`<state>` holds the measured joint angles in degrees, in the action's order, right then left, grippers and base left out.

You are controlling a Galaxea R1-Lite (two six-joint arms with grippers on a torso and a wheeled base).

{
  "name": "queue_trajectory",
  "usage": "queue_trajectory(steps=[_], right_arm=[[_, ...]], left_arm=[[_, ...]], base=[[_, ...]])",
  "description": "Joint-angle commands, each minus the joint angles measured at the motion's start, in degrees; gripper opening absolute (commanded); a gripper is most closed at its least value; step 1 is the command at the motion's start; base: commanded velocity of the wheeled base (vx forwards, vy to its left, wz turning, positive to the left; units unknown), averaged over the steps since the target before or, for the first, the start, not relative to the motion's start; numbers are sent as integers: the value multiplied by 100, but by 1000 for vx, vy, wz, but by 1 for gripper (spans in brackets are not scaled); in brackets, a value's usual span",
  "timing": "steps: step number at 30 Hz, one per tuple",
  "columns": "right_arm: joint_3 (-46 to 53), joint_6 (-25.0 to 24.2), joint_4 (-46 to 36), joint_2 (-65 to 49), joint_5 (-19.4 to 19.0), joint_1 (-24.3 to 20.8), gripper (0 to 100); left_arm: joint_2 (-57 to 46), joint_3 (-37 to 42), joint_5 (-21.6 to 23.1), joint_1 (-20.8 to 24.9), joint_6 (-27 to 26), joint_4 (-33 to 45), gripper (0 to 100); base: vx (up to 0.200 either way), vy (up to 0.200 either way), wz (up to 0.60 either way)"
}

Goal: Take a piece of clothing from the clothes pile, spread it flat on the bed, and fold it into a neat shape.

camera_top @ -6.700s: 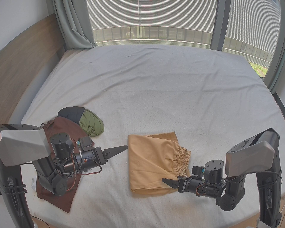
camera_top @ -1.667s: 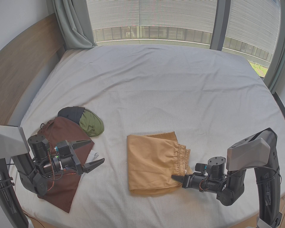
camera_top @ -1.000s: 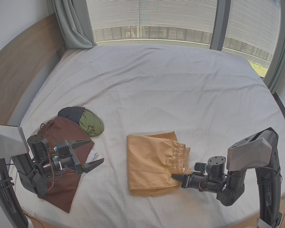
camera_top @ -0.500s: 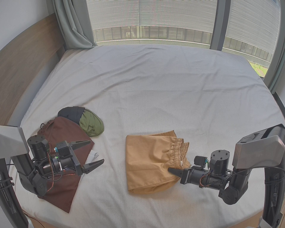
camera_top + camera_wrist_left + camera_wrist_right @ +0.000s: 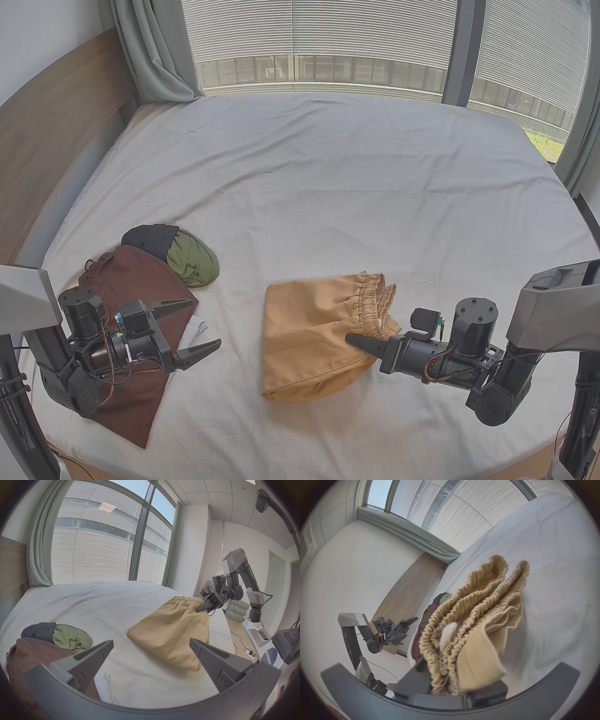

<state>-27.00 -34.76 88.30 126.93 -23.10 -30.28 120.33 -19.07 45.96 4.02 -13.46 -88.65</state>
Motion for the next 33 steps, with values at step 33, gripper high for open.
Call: queue_trajectory(steps=[33], right_arm=[[-1817,-348,-603,-335,-740,198,0]], left_arm=[[-168,70,10,20,1,6,100]], base=[[0,0,0]])
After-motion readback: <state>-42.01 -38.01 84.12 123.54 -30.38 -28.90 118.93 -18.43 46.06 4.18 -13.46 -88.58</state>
